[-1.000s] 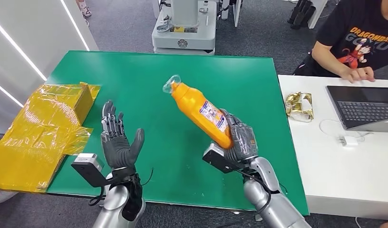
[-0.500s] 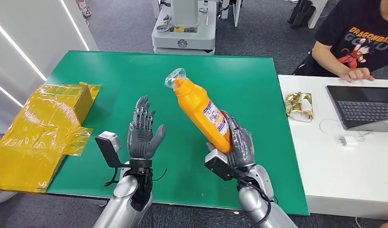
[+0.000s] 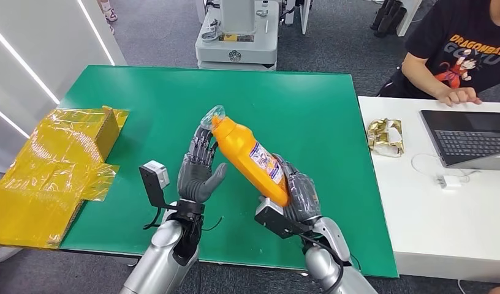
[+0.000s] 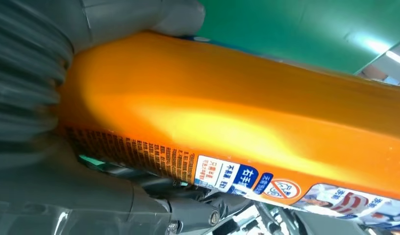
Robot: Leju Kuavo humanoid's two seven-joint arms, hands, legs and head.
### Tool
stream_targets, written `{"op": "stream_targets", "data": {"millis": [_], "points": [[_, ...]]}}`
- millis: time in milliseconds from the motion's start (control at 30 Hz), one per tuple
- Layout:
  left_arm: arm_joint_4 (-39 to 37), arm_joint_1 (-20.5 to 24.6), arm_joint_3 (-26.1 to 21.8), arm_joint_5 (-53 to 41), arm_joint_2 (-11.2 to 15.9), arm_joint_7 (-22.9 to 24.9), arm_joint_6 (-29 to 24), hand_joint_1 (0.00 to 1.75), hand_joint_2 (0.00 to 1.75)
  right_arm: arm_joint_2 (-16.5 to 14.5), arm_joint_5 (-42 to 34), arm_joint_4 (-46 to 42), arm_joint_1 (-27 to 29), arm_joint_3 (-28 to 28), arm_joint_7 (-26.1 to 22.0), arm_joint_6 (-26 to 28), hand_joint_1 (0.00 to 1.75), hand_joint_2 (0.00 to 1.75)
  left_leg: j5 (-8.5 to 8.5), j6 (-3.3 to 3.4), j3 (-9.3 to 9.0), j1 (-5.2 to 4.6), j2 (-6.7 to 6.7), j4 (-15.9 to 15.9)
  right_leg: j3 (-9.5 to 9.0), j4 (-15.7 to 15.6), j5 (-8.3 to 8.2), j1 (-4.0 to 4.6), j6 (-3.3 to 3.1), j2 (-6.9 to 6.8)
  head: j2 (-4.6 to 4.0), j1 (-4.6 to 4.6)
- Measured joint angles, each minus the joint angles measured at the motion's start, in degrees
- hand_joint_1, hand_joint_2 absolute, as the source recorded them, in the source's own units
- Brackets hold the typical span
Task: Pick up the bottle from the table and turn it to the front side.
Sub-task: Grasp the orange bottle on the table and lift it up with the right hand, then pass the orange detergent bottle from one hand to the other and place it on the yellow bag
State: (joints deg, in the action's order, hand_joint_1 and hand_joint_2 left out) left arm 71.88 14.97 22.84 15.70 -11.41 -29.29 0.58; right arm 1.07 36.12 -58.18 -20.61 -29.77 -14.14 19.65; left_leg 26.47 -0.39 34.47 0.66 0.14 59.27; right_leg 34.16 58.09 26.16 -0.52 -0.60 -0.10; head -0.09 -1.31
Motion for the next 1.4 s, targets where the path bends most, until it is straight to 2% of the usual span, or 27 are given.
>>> {"op": "stream_targets", "data": {"millis": [233, 533, 833, 1167, 1300, 1400], "points": [[-2.3, 1.5, 0.0, 0.0, -0.3, 0.0, 1.1, 0.00, 1.75, 0.1, 1.0, -0.4, 0.1, -1.7, -2.6, -3.2, 1.75, 1.75, 0.00, 0.00, 0.01, 0.00, -0.01, 0.0, 0.00, 0.0, 0.00, 0.00, 0.00, -0.01, 0.00, 0.01], [-4.4, 2.2, -0.1, 0.1, -0.3, -0.2, 1.3, 0.00, 1.75, 0.1, 1.1, 0.4, -0.9, -2.6, -3.6, -7.8, 1.75, 1.75, 0.00, 0.00, 0.02, 0.00, -0.01, 0.0, 0.00, 0.0, 0.00, 0.00, 0.00, 0.00, 0.00, 0.01], [-4.8, 2.2, -0.5, -0.8, -0.3, -0.2, 0.8, 0.00, 1.75, 0.2, 3.8, 1.8, -2.2, -3.1, 1.2, -13.7, 1.75, 1.75, 0.00, 0.00, 0.03, 0.00, -0.01, 0.0, 0.00, 0.0, 0.00, 0.00, 0.00, -0.01, 0.00, 0.01], [-4.8, 2.1, -1.3, -0.7, -0.4, -1.0, -1.5, 0.02, 1.75, 0.2, 6.4, 3.2, -2.6, -3.6, 1.8, -15.0, 1.75, 1.75, 0.00, 0.00, 0.03, 0.00, -0.01, 0.0, 0.00, 0.0, 0.00, 0.00, 0.00, -0.01, 0.00, 0.00], [-4.5, 2.1, -1.3, -0.7, -0.5, -1.1, -1.7, 1.75, 1.75, 0.2, 6.8, 3.6, -3.2, -3.7, 1.9, -14.9, 1.75, 1.75, 0.00, 0.00, 0.03, 0.00, -0.01, 0.0, 0.00, 0.0, 0.00, 0.00, 0.00, -0.01, 0.00, 0.01], [-4.4, 2.1, -1.3, -1.0, -0.5, -1.2, -1.6, 1.75, 1.75, 0.2, 6.9, 3.9, -3.7, -3.7, 1.7, -14.7, 1.75, 1.75, 0.00, 0.00, 0.03, 0.00, -0.01, 0.0, 0.00, 0.0, 0.00, 0.00, 0.00, 0.00, 0.00, 0.00]]}}
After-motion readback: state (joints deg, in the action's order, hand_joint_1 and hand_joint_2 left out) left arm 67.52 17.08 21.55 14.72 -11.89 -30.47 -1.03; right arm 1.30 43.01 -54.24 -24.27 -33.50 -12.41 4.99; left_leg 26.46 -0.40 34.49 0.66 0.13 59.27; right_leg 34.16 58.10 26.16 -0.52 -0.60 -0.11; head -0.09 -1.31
